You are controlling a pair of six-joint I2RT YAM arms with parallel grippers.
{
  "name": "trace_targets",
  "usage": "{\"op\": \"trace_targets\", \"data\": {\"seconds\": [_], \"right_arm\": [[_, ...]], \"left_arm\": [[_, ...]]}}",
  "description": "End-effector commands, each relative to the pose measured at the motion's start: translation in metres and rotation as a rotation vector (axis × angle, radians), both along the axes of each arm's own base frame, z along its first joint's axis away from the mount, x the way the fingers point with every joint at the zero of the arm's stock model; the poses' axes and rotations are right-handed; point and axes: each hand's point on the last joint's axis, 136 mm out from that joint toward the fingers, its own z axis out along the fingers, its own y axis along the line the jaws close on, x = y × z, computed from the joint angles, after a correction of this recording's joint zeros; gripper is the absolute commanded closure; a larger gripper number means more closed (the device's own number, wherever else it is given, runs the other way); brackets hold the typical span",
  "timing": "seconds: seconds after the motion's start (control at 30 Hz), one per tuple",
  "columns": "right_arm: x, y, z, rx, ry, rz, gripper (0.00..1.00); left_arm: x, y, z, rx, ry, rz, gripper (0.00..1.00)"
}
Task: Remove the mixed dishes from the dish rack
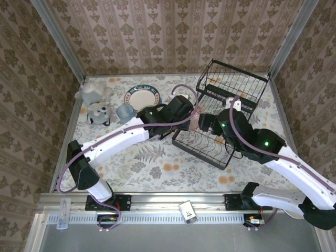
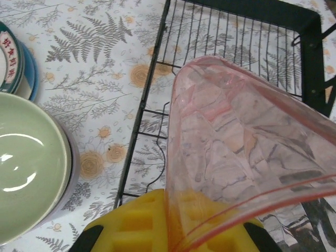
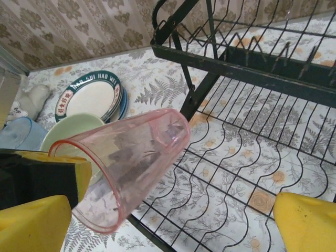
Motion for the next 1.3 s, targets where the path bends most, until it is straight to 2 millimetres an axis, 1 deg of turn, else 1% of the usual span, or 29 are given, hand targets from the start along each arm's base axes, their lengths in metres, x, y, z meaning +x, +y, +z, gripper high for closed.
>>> {"op": "trace_targets", "data": {"seconds": [0.0, 0.1, 0.17, 0.23, 0.27, 0.33, 0.37, 0.43, 0.47, 0.57, 0.6, 0.67, 0.73, 0.8, 0.9, 1.0, 1.1, 1.27], "right_arm": [[-0.007, -0.012, 0.016, -0.019, -0.088, 0.015, 0.00], [-0.011, -0.023, 0.029, -0.006, -0.158, 0.002, 0.00], [-0.011, -0.025, 0.032, -0.012, -0.187, 0.004, 0.00], [-0.010, -0.023, 0.033, -0.027, -0.200, 0.018, 0.00], [-0.009, -0.021, 0.032, -0.038, -0.203, 0.030, 0.00], [-0.007, -0.014, 0.032, -0.050, -0.217, 0.063, 0.00], [-0.006, -0.009, 0.033, -0.056, -0.229, 0.087, 0.00], [-0.003, 0.002, 0.035, -0.065, -0.258, 0.138, 0.00], [-0.001, 0.008, 0.034, -0.074, -0.267, 0.166, 0.00], [0.001, 0.024, 0.032, -0.087, -0.286, 0.239, 0.00], [0.002, 0.030, 0.030, -0.087, -0.288, 0.262, 0.00], [0.003, 0.040, 0.025, -0.090, -0.286, 0.304, 0.00], [0.004, 0.046, 0.019, -0.097, -0.273, 0.328, 0.00], [0.004, 0.052, 0.014, -0.101, -0.263, 0.358, 0.00], [0.001, 0.057, 0.006, -0.099, -0.258, 0.394, 0.00], [-0.002, 0.059, 0.000, -0.107, -0.255, 0.419, 0.00], [-0.005, 0.058, -0.006, -0.110, -0.246, 0.432, 0.00], [-0.008, 0.054, -0.020, -0.115, -0.227, 0.428, 0.00]], "left_arm": [[0.003, 0.025, 0.030, -0.054, -0.033, 0.029, 1.00], [0.005, 0.052, 0.052, -0.074, -0.069, 0.048, 1.00], [0.005, 0.081, 0.072, -0.071, -0.100, 0.079, 1.00], [0.002, 0.109, 0.093, -0.045, -0.140, 0.098, 1.00], [0.000, 0.125, 0.103, -0.025, -0.146, 0.109, 1.00], [-0.004, 0.154, 0.114, 0.022, -0.128, 0.137, 1.00], [-0.006, 0.169, 0.118, 0.040, -0.112, 0.157, 1.00], [-0.011, 0.194, 0.126, 0.059, -0.086, 0.185, 1.00], [-0.013, 0.207, 0.130, 0.076, -0.069, 0.207, 1.00], [-0.016, 0.237, 0.133, 0.135, -0.009, 0.246, 1.00], [-0.016, 0.243, 0.130, 0.149, 0.024, 0.253, 1.00], [-0.015, 0.250, 0.126, 0.150, 0.072, 0.254, 1.00], [-0.007, 0.260, 0.121, 0.140, 0.103, 0.285, 1.00], [0.004, 0.264, 0.118, 0.118, 0.116, 0.309, 1.00], [0.022, 0.263, 0.113, 0.101, 0.139, 0.318, 1.00], [0.040, 0.263, 0.103, 0.118, 0.172, 0.322, 1.00], [0.053, 0.263, 0.093, 0.122, 0.205, 0.326, 1.00], [0.063, 0.275, 0.080, 0.160, 0.243, 0.360, 1.00]]}}
